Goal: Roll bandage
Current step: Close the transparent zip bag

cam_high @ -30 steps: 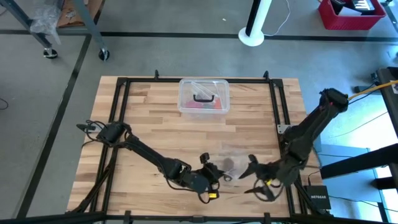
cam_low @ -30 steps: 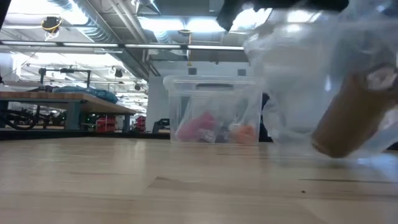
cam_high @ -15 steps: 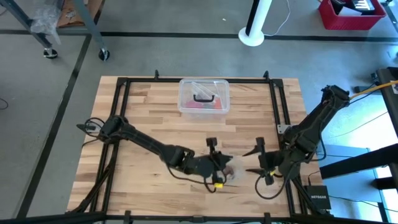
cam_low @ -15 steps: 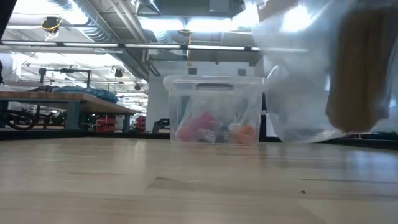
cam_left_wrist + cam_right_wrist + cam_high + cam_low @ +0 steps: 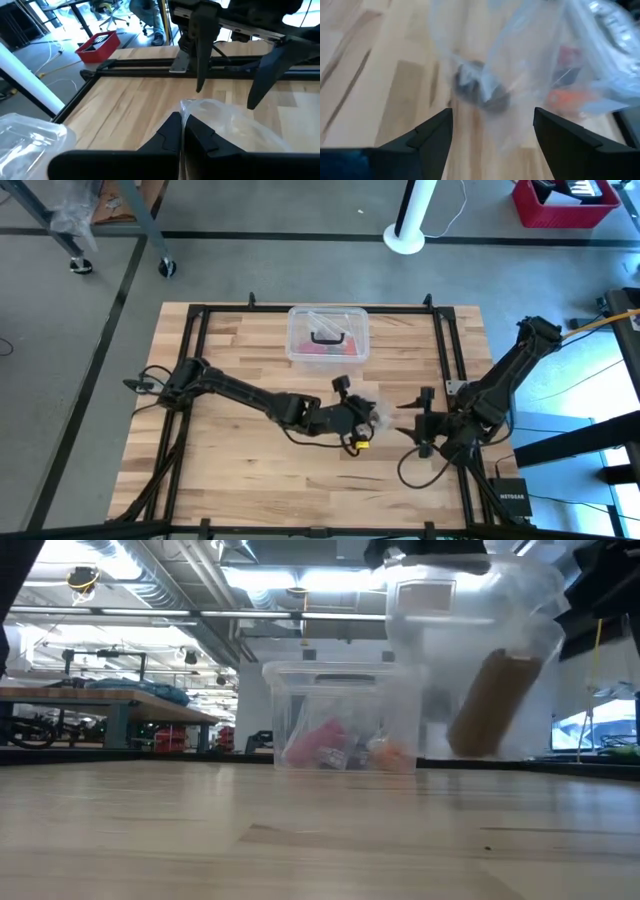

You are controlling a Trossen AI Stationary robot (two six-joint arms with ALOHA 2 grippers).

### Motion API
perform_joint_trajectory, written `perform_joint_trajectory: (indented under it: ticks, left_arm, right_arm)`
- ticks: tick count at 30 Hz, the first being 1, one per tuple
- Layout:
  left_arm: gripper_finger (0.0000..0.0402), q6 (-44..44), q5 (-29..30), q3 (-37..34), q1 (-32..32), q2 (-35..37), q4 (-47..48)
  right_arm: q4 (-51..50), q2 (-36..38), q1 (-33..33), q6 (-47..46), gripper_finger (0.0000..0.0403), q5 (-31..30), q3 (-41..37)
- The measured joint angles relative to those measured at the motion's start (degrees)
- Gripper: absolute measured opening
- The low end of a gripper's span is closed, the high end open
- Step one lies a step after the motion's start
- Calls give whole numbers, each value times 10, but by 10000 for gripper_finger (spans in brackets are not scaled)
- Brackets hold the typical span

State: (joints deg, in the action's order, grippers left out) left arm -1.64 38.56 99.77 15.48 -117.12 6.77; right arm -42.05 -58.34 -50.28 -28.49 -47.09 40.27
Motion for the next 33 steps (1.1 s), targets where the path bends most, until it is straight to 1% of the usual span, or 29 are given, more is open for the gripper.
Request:
perform_joint_trajectory:
  ticks: [4, 6, 9, 14, 17, 21, 23, 25, 30, 33]
  left_arm:
    - [1, 2, -9, 0, -12, 0, -5]
    - [1, 1, -9, 0, -18, 0, -22]
    - [1, 1, -9, 0, -22, 0, -28]
    - [1, 2, -10, 0, -21, 0, -26]
    - [1, -1, -10, 0, -21, 0, -18]
    - [1, -1, -11, 0, -18, -1, -9]
    - [1, -1, -11, 0, -17, -1, -9]
    - [1, -1, -12, 0, -17, -1, -9]
    - [1, -1, -11, 0, -16, -1, -9]
    - [1, -1, -11, 0, -14, -1, -9]
  right_arm:
    - [59, -2, 3, 26, 272, -46, -30]
    - [85, -5, 6, 50, 258, -34, -41]
    - [94, -4, 8, 49, 219, -28, -39]
    - [93, -4, 8, 65, 142, -47, -24]
    - [91, -4, 8, 76, 107, -36, -18]
    - [88, 0, 8, 63, 83, 16, -11]
    - [87, 2, 9, 38, 82, 35, -5]
    - [61, 1, 8, 12, 93, 49, 6]
    - [-40, 1, 8, -52, 151, 71, 49]
    - [-64, 2, 8, -57, 182, 82, 67]
